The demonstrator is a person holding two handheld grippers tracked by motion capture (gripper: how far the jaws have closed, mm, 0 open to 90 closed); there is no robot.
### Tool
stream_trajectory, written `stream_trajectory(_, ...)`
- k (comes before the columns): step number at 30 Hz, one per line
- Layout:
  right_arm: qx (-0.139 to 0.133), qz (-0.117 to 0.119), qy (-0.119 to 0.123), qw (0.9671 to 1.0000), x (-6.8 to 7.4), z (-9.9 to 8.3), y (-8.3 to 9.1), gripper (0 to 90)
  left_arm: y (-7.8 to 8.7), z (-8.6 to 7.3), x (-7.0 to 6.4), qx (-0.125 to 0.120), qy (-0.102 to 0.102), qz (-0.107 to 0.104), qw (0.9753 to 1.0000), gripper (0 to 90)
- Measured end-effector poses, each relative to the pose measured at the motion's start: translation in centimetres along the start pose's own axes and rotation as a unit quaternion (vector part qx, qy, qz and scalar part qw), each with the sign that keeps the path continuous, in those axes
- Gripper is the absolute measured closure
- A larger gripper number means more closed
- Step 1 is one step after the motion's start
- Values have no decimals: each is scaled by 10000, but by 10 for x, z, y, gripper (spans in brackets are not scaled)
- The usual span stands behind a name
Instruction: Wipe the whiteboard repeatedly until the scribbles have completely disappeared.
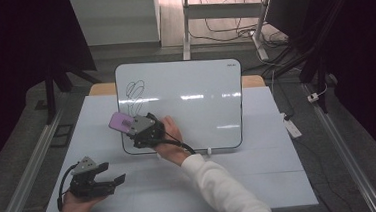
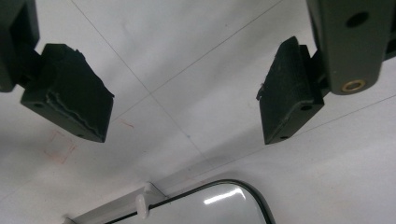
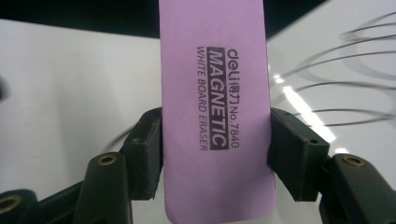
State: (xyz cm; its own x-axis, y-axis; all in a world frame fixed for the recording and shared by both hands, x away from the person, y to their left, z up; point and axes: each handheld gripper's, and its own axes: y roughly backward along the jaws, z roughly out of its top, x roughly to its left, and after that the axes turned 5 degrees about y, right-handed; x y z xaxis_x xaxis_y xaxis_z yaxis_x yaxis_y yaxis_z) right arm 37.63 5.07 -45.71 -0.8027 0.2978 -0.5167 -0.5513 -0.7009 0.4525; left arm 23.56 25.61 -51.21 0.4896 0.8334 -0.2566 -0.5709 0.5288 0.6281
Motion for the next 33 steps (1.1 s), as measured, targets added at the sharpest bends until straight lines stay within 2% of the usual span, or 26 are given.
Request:
stream_trajectory(3,12,-418,-57,9991,-20,6,6,396,0,0,0,8,-3,-7,10000,184)
stream_trajectory(6,104,-909,-121,9957,-46,17,11,395,0,0,0,4,-2,-15,10000,184)
stream_trajectory(8,91,-1144,-189,9932,-65,25,12,395,-1,0,0,7,0,-17,10000,184)
stream_trajectory(10,56,-1283,-216,9915,-76,31,11,395,-1,0,0,18,-1,-17,10000,184)
stream_trajectory(13,-17,-1355,-76,9907,-84,40,4,395,-1,0,0,10,-3,-16,10000,184)
stream_trajectory(16,5,-1270,114,9918,-78,43,-4,395,0,0,1,6,25,-8,10000,184)
stream_trajectory(18,-22,-1070,307,9938,-66,42,-9,395,0,0,2,6,25,-15,10000,184)
stream_trajectory(20,6,-814,611,9948,-49,37,-11,396,0,0,3,8,33,-15,10000,185)
stream_trajectory(23,162,-522,1007,9934,-20,23,-10,396,1,-1,3,-10,49,-15,10000,185)
stream_trajectory(26,261,-283,1377,9897,-2,13,-7,396,1,-2,3,-1,68,1,10000,185)
stream_trajectory(27,335,-250,1544,9871,0,11,-6,396,1,-2,3,-5,67,2,10000,185)
stream_trajectory(29,303,-237,1665,9853,2,10,-6,397,2,-1,3,-15,63,-10,10000,185)
stream_trajectory(30,313,-203,1606,9863,-1,12,-7,397,2,-1,3,-14,58,-7,10000,185)
stream_trajectory(32,333,-405,1594,9858,-9,16,-7,397,2,-1,3,-6,53,-10,10000,184)
stream_trajectory(33,329,-484,1516,9867,-16,19,-7,397,1,-2,3,-7,60,-15,10000,184)
